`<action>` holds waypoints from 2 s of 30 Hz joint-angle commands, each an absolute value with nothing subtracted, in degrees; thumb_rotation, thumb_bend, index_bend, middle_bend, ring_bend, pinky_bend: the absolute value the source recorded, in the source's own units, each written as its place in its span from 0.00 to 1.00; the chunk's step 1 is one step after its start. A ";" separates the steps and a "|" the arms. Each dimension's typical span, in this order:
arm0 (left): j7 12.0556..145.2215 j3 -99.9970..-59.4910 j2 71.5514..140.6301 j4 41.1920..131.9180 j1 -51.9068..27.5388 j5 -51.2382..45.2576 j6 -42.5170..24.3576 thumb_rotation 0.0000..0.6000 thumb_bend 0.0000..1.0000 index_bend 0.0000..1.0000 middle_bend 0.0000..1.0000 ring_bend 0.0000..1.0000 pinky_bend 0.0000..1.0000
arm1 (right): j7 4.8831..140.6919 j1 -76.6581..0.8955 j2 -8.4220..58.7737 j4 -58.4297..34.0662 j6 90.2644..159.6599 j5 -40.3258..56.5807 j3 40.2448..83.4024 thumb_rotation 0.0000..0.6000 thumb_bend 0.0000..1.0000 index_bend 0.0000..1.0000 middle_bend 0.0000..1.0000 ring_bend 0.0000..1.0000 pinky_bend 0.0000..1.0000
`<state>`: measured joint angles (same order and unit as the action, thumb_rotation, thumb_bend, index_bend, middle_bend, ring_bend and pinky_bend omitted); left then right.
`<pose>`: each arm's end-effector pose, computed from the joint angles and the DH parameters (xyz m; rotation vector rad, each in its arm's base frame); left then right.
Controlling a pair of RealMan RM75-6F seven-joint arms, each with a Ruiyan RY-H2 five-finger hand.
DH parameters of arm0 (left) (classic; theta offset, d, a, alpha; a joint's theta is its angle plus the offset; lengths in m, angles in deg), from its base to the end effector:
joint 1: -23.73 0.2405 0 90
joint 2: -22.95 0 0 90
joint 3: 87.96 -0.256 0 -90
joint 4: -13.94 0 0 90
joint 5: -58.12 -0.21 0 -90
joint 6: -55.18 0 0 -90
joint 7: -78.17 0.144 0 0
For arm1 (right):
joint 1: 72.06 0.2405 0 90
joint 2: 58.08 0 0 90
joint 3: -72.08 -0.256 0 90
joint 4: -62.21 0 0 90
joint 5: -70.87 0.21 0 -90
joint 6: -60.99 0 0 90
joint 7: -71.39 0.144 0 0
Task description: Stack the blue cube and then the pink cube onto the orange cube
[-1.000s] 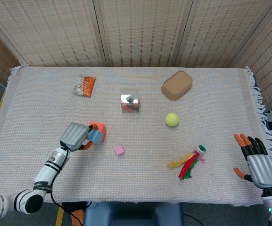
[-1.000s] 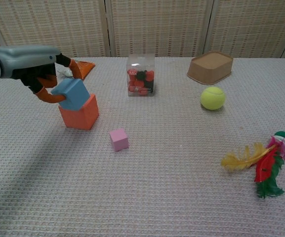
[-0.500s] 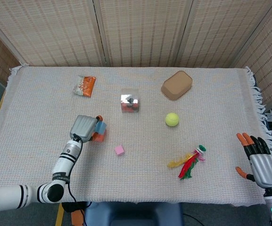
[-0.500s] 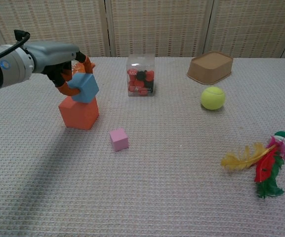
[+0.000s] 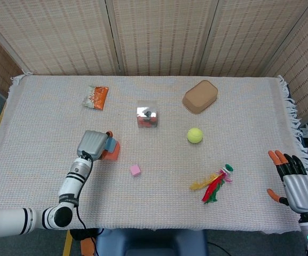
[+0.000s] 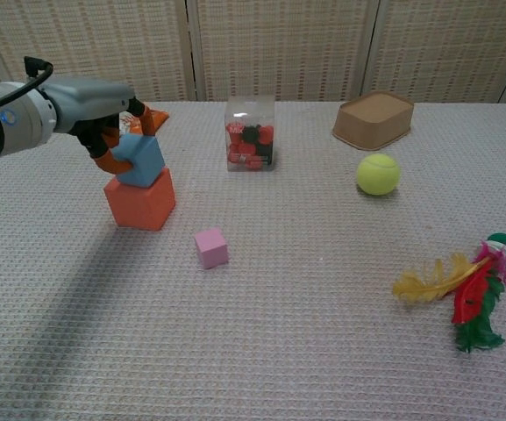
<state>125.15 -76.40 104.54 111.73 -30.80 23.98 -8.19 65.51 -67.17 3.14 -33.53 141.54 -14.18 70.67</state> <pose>-0.1044 0.3674 0.0246 -1.7903 -0.8069 -0.6609 -0.3117 -0.1744 0.1567 1.4652 -0.9127 0.7656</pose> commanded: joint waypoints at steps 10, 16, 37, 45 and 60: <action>126.87 -77.76 104.72 111.73 -31.74 25.03 -9.38 1.00 0.38 0.60 1.00 1.00 1.00 | 65.82 -67.43 2.81 -33.73 142.03 -14.69 70.86 1.00 0.11 0.00 0.00 0.00 0.00; 127.93 -78.77 104.98 111.97 -31.90 24.53 -10.25 1.00 0.38 0.59 1.00 1.00 1.00 | 65.80 -67.48 2.83 -33.85 142.04 -14.43 70.74 1.00 0.11 0.00 0.00 0.00 0.00; 127.66 -79.53 104.93 111.72 -32.65 25.24 -8.97 1.00 0.38 0.23 1.00 1.00 1.00 | 65.85 -67.71 2.77 -33.90 142.43 -14.52 70.68 1.00 0.11 0.00 0.00 0.00 0.00; 127.22 -79.73 104.34 112.56 -32.69 24.35 -9.10 1.00 0.38 0.17 1.00 1.00 1.00 | 65.76 -67.74 2.75 -33.93 142.43 -14.54 70.69 1.00 0.11 0.00 0.00 0.00 0.00; 120.44 -86.11 96.82 129.81 -26.81 8.01 -9.94 1.00 0.38 0.10 1.00 1.00 1.00 | 66.49 -68.09 2.29 -34.23 143.02 -15.64 71.14 1.00 0.11 0.00 0.00 0.00 0.00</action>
<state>122.59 -83.25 98.73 126.54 -28.98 13.18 -10.09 66.43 -68.06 2.34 -34.20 142.97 -15.58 71.09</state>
